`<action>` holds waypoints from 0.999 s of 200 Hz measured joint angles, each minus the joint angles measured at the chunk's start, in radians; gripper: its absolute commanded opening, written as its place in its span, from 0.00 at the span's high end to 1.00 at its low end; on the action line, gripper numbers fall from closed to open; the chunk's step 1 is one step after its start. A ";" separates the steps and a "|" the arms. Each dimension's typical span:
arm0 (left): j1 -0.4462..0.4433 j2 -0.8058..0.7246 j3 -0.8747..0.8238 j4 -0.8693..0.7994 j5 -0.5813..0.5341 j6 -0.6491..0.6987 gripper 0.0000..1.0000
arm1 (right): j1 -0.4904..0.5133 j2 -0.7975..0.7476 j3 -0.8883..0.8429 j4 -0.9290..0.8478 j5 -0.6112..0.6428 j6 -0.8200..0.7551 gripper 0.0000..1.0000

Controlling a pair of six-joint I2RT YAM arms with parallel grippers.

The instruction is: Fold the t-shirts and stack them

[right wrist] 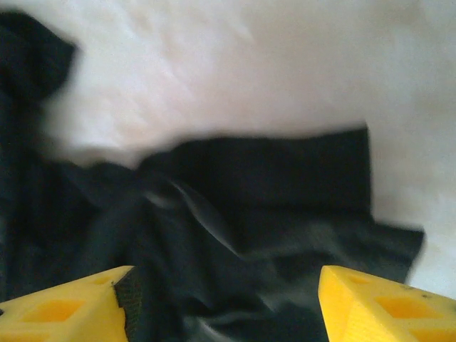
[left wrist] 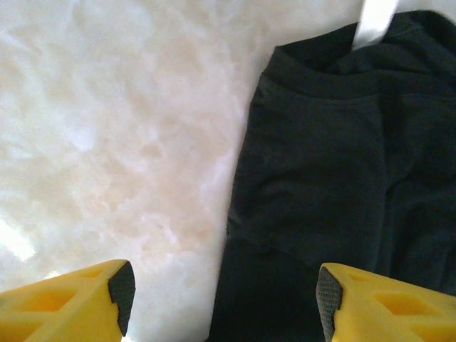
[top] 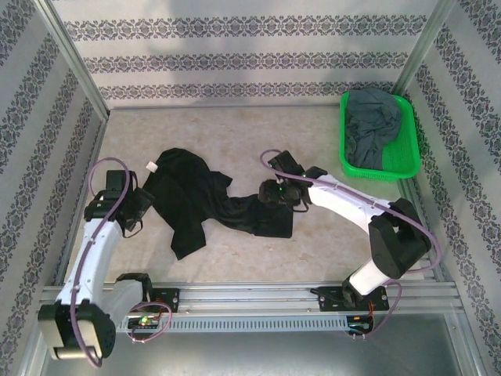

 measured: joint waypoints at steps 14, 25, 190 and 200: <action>0.035 0.048 -0.024 0.049 0.050 -0.004 0.31 | -0.013 -0.012 -0.051 -0.025 -0.024 0.004 0.33; 0.058 0.093 -0.045 0.095 0.085 -0.003 0.31 | -0.026 -0.016 -0.084 -0.036 -0.044 0.006 0.33; 0.135 0.621 0.048 0.441 0.282 0.171 0.82 | -0.081 0.056 -0.167 -0.124 -0.171 0.071 0.52; 0.141 0.624 0.048 0.436 0.279 0.179 0.92 | -0.087 0.080 -0.145 -0.155 -0.163 0.085 0.67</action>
